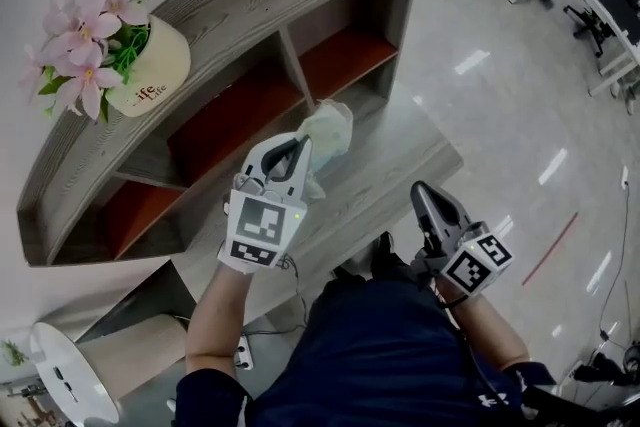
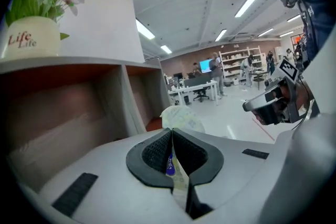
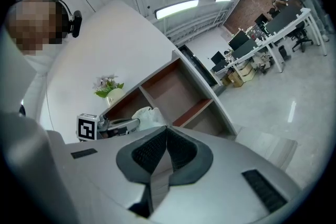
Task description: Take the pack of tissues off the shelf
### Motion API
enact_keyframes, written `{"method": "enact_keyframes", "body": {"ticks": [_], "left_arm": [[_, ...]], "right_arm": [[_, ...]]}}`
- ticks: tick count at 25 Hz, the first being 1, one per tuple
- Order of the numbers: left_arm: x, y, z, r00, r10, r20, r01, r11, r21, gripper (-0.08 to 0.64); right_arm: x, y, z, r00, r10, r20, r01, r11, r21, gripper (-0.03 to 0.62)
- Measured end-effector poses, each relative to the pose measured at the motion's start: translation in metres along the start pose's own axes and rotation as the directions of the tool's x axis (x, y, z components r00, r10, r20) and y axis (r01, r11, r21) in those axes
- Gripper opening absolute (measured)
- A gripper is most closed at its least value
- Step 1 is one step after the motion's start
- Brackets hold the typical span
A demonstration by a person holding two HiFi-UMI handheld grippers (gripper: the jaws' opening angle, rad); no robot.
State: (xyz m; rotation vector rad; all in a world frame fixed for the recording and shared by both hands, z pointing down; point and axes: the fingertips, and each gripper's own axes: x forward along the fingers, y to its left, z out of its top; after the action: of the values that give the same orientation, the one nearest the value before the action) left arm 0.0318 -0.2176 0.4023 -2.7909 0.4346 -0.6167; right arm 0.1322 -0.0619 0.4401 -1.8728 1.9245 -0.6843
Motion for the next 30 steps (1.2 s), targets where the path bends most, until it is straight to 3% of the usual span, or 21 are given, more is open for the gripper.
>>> {"method": "enact_keyframes", "body": {"ticks": [16,30], "left_arm": [[0.091,-0.088,-0.096,0.991,-0.088,-0.105,0.069,0.983,-0.171,0.018],[0.141,-0.141,-0.178,0.961,-0.16,-0.227,0.118,0.975,-0.188,0.018]], "right_arm": [[-0.033,-0.039,0.007,0.992,-0.12,0.033,0.119,0.992,0.035,0.012],[-0.03,-0.054,0.007,0.989,-0.146,0.008,0.146,0.988,0.043,0.012]]}}
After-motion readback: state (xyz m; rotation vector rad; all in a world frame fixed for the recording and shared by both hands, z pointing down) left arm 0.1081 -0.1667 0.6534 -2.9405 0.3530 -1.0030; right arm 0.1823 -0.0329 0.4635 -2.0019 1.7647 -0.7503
